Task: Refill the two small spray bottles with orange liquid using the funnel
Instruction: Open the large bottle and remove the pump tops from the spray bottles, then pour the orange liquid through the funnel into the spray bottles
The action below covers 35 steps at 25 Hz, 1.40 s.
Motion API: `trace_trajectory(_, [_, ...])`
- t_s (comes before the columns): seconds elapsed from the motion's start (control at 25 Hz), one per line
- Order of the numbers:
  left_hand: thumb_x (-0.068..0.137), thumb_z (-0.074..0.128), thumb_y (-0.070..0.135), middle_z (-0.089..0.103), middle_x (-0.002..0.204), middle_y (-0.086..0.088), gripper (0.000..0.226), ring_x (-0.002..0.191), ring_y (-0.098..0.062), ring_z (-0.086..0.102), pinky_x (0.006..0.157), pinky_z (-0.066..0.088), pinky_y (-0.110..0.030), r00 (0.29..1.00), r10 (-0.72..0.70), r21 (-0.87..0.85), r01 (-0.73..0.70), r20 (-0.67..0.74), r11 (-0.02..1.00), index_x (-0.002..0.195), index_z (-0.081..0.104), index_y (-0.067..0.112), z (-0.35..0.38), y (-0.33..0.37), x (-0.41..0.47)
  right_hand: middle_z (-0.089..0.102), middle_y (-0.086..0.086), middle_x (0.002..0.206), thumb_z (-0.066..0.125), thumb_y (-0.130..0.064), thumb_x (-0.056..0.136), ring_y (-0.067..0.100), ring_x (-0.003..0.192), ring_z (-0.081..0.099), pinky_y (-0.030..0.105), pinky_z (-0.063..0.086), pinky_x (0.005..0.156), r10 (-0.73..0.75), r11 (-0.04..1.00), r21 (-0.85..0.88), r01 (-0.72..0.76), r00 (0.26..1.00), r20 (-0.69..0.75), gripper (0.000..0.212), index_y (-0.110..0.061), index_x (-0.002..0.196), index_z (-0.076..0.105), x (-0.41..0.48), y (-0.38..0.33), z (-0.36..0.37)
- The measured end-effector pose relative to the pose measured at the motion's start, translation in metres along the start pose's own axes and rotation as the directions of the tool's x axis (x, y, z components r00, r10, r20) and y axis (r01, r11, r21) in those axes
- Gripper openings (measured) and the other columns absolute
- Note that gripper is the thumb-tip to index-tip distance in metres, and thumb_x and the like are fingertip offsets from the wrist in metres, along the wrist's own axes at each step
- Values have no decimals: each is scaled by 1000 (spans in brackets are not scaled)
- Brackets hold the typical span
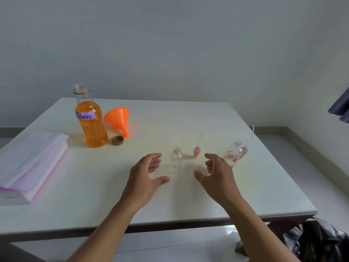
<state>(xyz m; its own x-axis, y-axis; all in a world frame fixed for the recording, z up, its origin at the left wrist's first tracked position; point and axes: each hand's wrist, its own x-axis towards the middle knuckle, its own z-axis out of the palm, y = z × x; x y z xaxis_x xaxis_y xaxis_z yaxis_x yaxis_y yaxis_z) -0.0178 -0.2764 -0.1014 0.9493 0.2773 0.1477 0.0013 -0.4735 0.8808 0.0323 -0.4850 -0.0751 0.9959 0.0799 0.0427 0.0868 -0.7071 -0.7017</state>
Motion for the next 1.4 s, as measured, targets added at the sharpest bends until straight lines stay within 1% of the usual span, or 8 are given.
trace_trajectory(0.16, [84,75,19,63,111,13,44,95,1,59,71,42,-7,990,-70,60,77,-122,995,124,58,29,-43,-7,-17,62,-4,119,75,-24,89,9,102,58,20,45,87,-34,995,88,39,998,-50,49,-22,134,55,-45,-17,4])
trace_trajectory(0.28, [91,65,20,66,111,7,31,91,-1,60,71,42,-10,945,-109,34,126,-308,991,121,59,26,-87,-10,-19,66,-13,99,74,-18,88,4,88,64,20,54,80,-97,973,199,114,991,-93,25,-30,109,65,-80,-39,26])
trace_trajectory(0.4, [91,63,21,64,118,5,33,100,-10,61,81,44,-22,882,-133,-38,130,-452,991,124,56,24,-124,-13,-2,70,-14,85,72,-12,87,7,83,66,16,54,72,-224,949,236,211,974,28,20,-32,91,69,-96,-72,53])
trace_trajectory(0.56, [90,63,16,53,138,1,50,122,-18,53,94,43,-29,840,-152,-98,118,-521,988,136,46,21,-150,-26,41,73,-13,87,67,-10,89,5,79,67,13,55,71,-304,930,243,275,948,91,17,-23,97,75,-52,-130,88])
trace_trajectory(0.72, [84,72,20,36,152,4,76,138,-17,37,99,38,-33,874,-195,-153,141,-446,978,146,29,29,-162,-45,81,73,-1,103,61,-9,90,7,81,66,10,48,57,-168,940,311,140,984,66,27,-15,114,71,36,-184,122])
trace_trajectory(0.92, [70,82,43,44,145,9,91,132,-14,43,99,44,-36,898,-191,-168,134,-396,977,144,30,34,-163,-68,107,53,9,141,80,-27,82,26,119,58,33,53,82,32,960,267,-90,976,217,79,-20,148,38,123,-209,169])
trace_trajectory(1.04, [67,81,54,50,140,10,88,126,-15,48,99,49,-43,910,-164,-129,123,-380,984,140,35,35,-160,-72,116,45,9,149,88,-42,72,32,132,50,44,51,97,67,967,219,-126,964,258,103,-22,152,27,152,-217,193])
trace_trajectory(1.4, [74,77,47,55,117,15,68,104,-9,52,77,43,-21,894,-34,-11,33,-447,999,132,50,26,-163,-65,110,48,6,146,90,-37,71,30,129,51,37,47,83,18,946,319,-60,991,131,99,-21,149,31,153,-225,184])
